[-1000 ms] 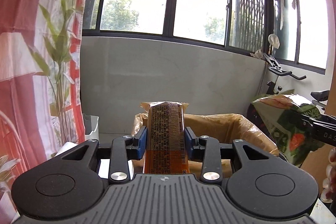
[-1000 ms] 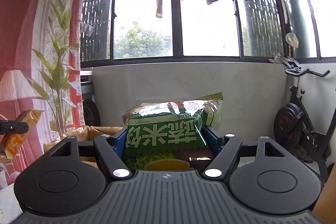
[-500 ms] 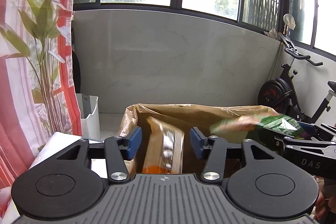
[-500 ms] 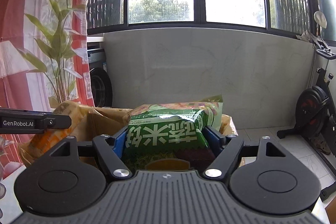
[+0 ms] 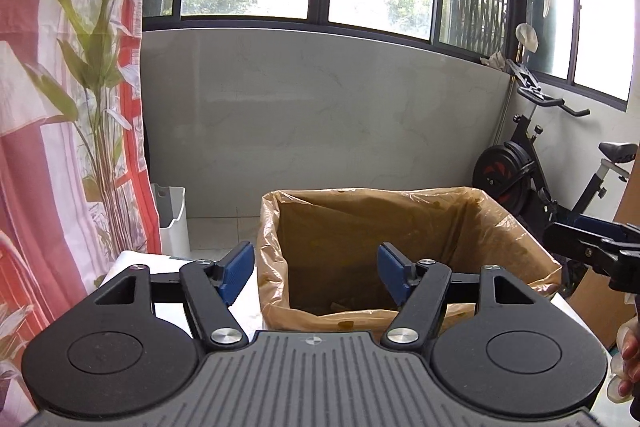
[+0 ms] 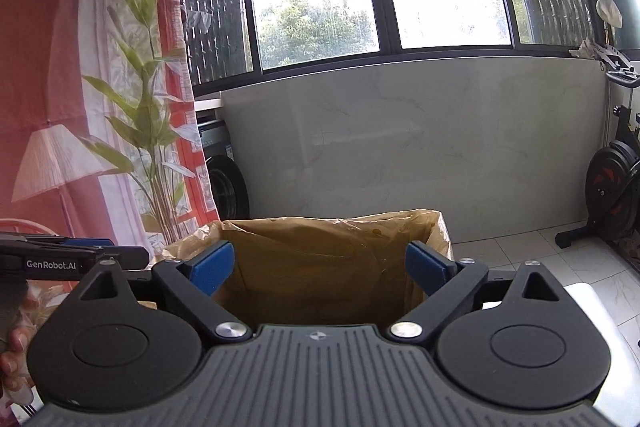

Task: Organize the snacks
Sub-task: 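Move both open tools back down to the snack pile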

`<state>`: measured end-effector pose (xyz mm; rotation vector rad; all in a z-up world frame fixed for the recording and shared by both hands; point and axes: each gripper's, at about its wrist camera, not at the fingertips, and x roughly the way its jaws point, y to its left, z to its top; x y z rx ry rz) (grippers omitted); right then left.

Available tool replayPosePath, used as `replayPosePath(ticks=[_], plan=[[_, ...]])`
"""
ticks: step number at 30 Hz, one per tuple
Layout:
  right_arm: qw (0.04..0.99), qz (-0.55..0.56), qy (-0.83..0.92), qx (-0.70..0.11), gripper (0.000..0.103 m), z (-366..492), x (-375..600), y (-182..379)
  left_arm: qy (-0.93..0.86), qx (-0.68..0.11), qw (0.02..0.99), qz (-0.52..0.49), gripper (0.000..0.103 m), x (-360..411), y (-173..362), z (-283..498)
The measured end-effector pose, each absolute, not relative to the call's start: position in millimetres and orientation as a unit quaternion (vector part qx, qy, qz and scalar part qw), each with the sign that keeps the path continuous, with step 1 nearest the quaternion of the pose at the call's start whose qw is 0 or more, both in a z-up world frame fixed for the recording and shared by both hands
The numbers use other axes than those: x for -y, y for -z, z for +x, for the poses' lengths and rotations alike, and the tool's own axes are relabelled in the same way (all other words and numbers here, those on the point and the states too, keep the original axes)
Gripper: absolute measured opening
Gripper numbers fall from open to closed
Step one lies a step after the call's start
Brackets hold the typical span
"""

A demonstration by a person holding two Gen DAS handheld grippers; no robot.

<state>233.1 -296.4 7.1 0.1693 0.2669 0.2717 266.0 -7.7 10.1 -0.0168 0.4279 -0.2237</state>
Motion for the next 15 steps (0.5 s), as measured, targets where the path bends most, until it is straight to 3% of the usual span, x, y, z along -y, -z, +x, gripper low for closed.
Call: replayPosePath(ticks=[7, 15], plan=[[0.974, 0.114, -0.148, -0.127, 0.103, 174.5, 300.1, 4.1, 0.116, -0.197, 0.972, -0.046, 0.070, -27.6, -15.4, 209.1], [0.965, 0.138, -0.136, -0.176, 0.103, 134.3, 278.7, 62.8, 0.098, -0.207, 0.973, -0.034, 0.070, -38.0, 30.9, 162.8]])
